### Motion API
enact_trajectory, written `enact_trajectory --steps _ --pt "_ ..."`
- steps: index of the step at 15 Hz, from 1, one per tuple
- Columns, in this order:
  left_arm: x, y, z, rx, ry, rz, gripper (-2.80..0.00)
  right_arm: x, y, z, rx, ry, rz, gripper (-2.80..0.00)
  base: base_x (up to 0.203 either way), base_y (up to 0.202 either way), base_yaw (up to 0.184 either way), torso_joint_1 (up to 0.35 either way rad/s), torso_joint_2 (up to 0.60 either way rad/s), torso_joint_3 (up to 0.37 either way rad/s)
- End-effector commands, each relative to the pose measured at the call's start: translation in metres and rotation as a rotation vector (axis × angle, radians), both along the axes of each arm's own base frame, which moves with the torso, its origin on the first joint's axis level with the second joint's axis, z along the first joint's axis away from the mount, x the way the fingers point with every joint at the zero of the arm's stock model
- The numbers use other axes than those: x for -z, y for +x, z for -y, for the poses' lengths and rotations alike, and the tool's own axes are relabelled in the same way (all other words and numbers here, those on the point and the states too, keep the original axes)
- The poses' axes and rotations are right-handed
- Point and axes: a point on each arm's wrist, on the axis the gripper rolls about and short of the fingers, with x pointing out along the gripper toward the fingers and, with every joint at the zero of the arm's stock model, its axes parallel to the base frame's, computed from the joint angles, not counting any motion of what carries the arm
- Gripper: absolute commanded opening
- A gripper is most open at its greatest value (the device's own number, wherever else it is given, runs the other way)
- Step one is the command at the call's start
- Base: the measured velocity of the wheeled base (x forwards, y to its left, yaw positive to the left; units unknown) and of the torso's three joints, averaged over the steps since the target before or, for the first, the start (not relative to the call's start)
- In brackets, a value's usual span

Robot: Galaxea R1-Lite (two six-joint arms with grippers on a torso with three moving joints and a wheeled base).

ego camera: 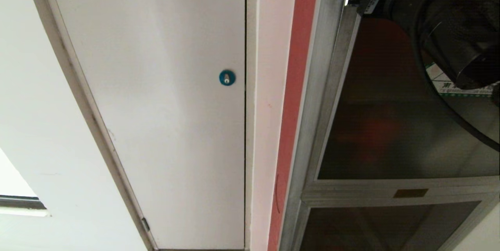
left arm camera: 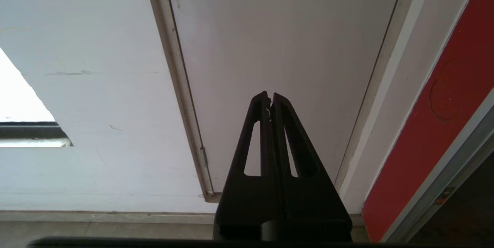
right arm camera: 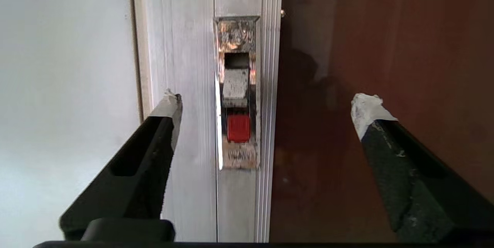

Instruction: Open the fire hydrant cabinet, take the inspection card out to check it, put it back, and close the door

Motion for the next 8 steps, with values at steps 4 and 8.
enact_trajectory --steps 4,8 --pt "0.001 0.000 0.000 0.000 0.000 -0.003 -2.80 0.004 0.015 -0.007 0.013 -0.006 -0.008 0.00 0.000 0.000 0.000 0.000 0.00 0.000" --pt "0.001 0.000 0.000 0.000 0.000 -0.004 -2.80 0.001 0.028 -0.005 0.043 -0.001 0.002 -2.80 0.000 0.000 0.000 0.000 0.00 0.000"
